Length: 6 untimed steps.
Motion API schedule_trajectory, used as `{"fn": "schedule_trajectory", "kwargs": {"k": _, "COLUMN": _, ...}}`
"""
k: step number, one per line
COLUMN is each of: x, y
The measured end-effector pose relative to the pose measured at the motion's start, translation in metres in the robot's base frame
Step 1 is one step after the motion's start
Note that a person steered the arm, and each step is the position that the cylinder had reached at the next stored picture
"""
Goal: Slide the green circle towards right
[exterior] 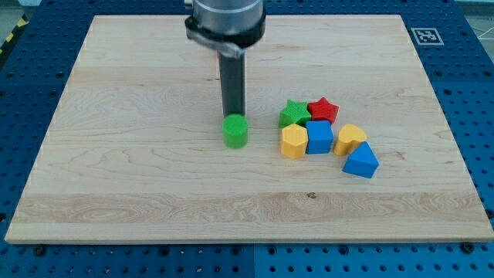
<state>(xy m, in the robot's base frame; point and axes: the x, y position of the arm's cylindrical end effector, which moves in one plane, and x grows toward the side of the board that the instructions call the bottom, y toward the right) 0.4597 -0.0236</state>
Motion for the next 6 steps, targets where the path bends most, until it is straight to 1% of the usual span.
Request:
{"fn": "schedule_trajectory", "kwargs": {"k": 1, "x": 0.045, "y": 0.005}}
{"fn": "schedule_trajectory", "kwargs": {"k": 2, "x": 0.049, "y": 0.006}}
{"fn": "schedule_trajectory", "kwargs": {"k": 3, "x": 0.031, "y": -0.023}}
{"fn": "schedule_trajectory", "kwargs": {"k": 4, "x": 0.043, "y": -0.058}}
{"fn": "schedule_trajectory", "kwargs": {"k": 5, "x": 0.084, "y": -0.056}}
{"fn": "schedule_trajectory", "kwargs": {"k": 6, "x": 0.101, "y": -0.008}}
